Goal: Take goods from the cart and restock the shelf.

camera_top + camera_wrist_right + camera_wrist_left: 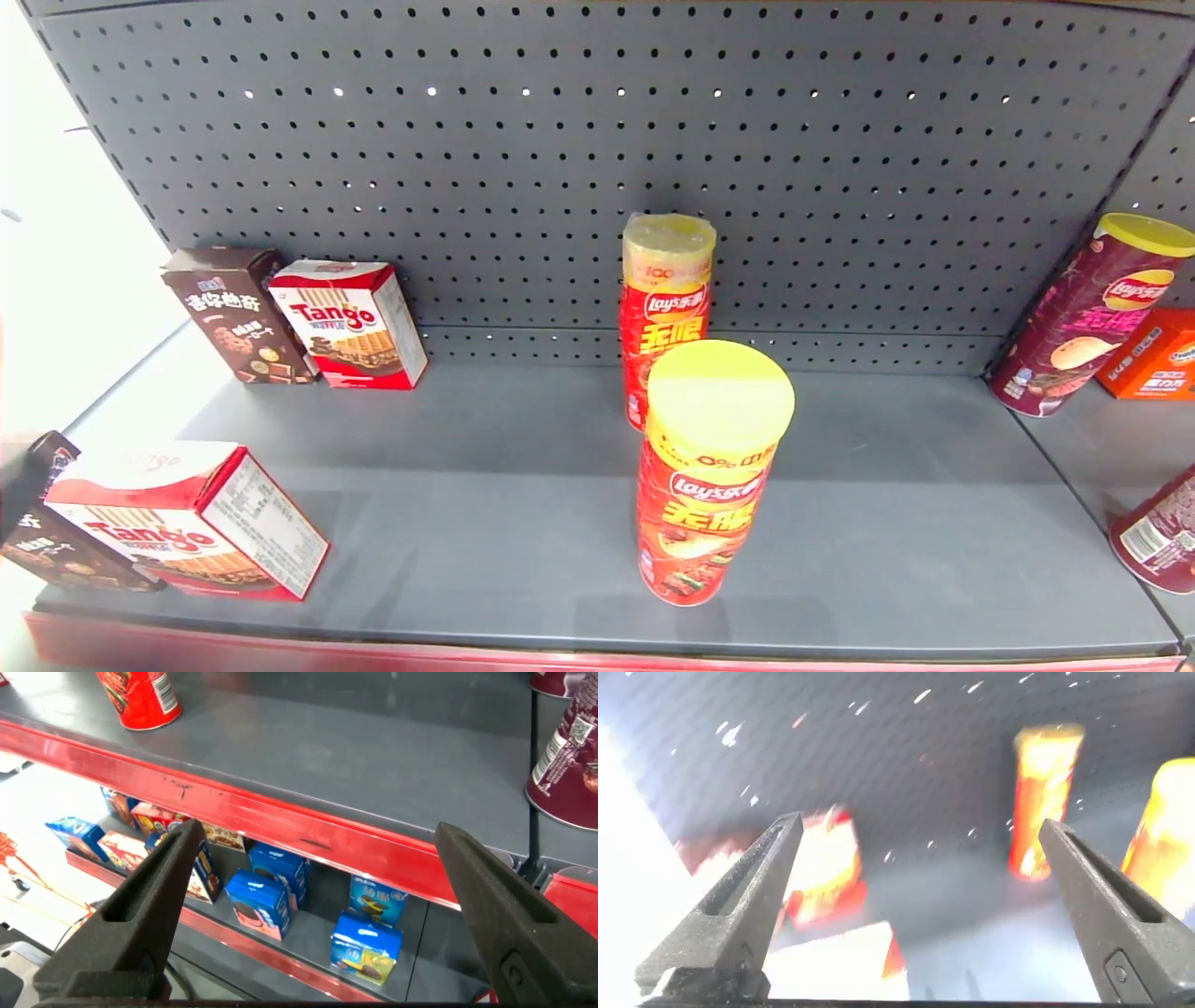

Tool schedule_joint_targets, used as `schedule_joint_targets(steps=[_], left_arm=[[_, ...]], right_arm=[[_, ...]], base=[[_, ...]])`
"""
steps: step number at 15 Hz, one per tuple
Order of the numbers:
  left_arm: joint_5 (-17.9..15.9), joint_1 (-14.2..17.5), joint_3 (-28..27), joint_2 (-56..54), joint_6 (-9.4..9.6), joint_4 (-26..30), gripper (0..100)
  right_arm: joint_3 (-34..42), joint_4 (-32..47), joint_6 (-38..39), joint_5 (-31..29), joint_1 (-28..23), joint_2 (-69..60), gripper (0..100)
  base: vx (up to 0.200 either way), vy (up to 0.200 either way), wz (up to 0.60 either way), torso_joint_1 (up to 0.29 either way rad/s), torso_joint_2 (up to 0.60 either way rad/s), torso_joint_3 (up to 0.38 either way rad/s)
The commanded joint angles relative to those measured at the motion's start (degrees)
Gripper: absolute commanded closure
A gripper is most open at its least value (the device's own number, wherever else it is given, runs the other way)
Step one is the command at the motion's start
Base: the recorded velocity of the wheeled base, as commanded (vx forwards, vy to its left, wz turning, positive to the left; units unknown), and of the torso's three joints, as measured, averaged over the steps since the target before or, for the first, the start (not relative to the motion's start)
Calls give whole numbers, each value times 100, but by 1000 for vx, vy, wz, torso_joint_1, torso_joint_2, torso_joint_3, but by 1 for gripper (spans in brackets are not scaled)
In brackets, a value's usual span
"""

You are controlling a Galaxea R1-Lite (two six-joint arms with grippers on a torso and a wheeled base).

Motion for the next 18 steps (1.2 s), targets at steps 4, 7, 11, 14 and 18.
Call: schedule_joint_targets(steps=[4, 7, 11, 14, 18], left_arm=[[-1877, 2408, 1954, -2874, -882, 1317, 0], [-2536, 2619, 1954, -3393, -759, 2592, 0], [-2457, 2637, 1954, -3393, -873, 2636, 0], [-2141, 2654, 1954, -3393, -1110, 2627, 0], [-1912, 2663, 1954, -3384, -1198, 2618, 0]], right_arm=[[0, -2, -2, 1, 2, 7, 0], [0, -2, -2, -8, 2, 7, 0], [0, -2, -2, -8, 2, 7, 0], [0, -2, -2, -8, 2, 7, 0], [0, -2, -2, 1, 2, 7, 0]], base=[[0, 0, 0, 0, 0, 0], [0, 0, 0, 0, 0, 0], [0, 0, 0, 0, 0, 0], [0, 0, 0, 0, 0, 0], [0, 0, 0, 0, 0, 0]])
